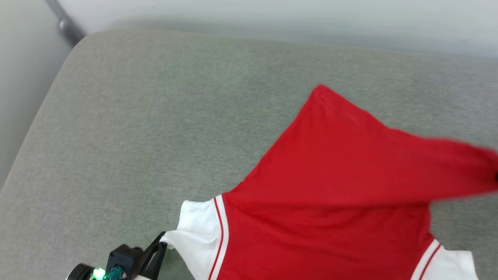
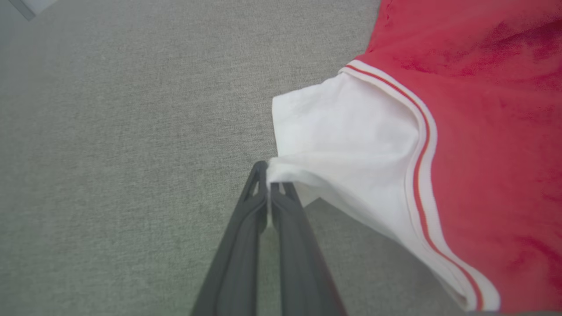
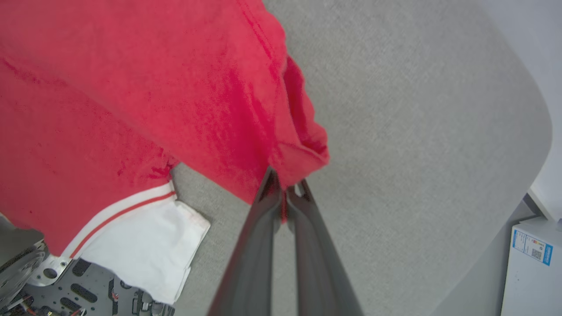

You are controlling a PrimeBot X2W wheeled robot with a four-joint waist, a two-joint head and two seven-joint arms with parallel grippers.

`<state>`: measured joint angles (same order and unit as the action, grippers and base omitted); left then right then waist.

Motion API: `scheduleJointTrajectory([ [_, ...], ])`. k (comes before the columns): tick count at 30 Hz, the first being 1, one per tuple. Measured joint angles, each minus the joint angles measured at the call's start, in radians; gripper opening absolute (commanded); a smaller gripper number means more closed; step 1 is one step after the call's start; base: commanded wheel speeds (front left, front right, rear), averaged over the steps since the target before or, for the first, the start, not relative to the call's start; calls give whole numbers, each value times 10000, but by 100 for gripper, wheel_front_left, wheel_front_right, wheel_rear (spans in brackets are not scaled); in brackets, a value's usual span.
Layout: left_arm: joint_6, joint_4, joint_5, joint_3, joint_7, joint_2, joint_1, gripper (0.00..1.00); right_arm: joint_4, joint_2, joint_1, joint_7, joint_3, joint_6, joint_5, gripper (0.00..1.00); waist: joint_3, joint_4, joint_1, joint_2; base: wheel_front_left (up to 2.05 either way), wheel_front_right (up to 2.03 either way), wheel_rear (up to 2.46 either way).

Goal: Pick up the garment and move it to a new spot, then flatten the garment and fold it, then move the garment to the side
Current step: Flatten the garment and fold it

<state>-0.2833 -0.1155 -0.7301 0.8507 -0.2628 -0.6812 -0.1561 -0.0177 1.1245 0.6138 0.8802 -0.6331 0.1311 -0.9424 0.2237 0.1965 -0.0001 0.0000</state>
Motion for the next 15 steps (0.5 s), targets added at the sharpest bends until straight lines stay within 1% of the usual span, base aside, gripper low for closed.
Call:
scheduleJointTrajectory([
  [4, -167, 148, -138, -190, 0, -174, 421, 0, -476, 731, -1894, -570, -144, 0, -476, 0, -274, -483, 0, 0, 0, 0, 0],
  [7, -205, 251, -182, -244, 0, -314, 600, 0, -445, 1026, -3350, -1103, -190, 0, -825, 0, -398, -793, 0, 0, 0, 0, 0],
  [12, -261, 364, -221, -328, 0, -399, 759, 0, -407, 1041, -5714, -2048, -247, 0, -1248, 0, -521, -1132, 0, 0, 0, 0, 0],
  [15, -253, 403, -221, -337, 0, -441, 817, 0, -199, 826, -6935, -2543, -196, 0, -1302, 0, -541, -1223, 0, 0, 0, 0, 0],
])
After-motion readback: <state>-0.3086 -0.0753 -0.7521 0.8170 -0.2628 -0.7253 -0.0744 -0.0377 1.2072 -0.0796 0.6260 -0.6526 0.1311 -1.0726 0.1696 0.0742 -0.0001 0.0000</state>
